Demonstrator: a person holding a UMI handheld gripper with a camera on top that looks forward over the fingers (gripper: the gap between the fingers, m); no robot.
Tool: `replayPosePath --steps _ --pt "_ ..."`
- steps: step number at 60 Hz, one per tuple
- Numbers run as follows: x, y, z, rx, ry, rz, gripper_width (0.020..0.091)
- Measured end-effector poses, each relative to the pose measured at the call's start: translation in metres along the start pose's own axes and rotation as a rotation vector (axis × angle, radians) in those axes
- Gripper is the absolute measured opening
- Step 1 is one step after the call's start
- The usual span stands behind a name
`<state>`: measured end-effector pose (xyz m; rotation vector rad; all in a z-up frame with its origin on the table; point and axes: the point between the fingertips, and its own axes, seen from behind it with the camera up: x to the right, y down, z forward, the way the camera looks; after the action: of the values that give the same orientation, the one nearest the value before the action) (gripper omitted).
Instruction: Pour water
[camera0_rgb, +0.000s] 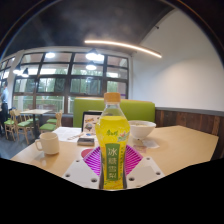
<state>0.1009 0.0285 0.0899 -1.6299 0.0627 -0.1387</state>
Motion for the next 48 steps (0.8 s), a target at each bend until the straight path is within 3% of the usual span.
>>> replayPosePath --steps 5,10,16,24,36,48 --pt "-0.002 -0.004 0.006 -0.034 0.000 -0.053 0.0254" --pt "-0.010 -0.031 0.020 -0.019 0.027 -0.207 0.0254" --pt "-0.027 -0.082 0.035 0.008 0.039 -0.574 0.0253" --pt "-0.075 -0.119 0.064 0.031 0.053 -1.175 0.0251" --pt "-0.132 -0.103 0.096 0.089 0.084 -1.946 0.0254" --pt "-0.139 -0.087 0.090 0.080 0.030 -2.193 0.0255"
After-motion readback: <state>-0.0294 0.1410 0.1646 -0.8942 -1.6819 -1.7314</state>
